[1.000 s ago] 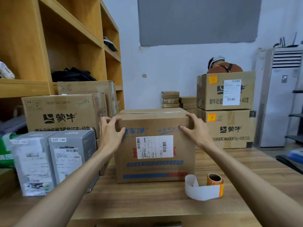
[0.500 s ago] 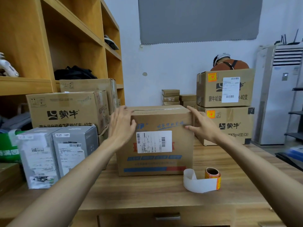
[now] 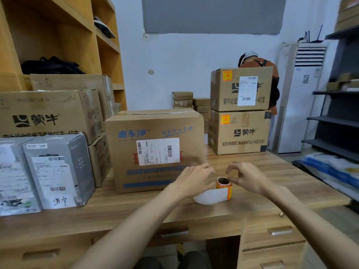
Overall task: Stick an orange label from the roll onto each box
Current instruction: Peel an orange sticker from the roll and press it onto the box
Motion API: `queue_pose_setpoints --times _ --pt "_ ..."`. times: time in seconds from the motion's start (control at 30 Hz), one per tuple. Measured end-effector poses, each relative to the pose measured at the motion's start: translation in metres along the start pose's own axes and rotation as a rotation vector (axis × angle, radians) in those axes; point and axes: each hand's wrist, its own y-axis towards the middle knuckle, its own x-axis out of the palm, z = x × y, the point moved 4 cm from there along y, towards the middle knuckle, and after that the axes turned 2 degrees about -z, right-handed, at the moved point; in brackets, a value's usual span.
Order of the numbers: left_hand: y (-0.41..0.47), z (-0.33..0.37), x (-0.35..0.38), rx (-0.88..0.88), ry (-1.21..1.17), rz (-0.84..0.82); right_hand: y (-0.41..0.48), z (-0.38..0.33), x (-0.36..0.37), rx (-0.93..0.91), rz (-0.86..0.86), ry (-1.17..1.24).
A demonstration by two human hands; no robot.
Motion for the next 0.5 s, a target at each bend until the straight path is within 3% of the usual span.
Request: queue_pose_setpoints --times 0.2,0.37,0.5 --pt "0.004 0.011 0.032 -0.238 -0.215 -0.061 -0.006 0.008 0.035 0.034 -0.093 0.118" --pt "-0.005 0.009 0.049 -0.312 -0.595 -0.162 -0.006 0.012 0.048 0.062 -0.130 0.198" --pt "-0.010 -0.008 0.048 -0.324 -0.554 -0.146 -0.005 0.016 0.055 0.078 -0.099 0.194"
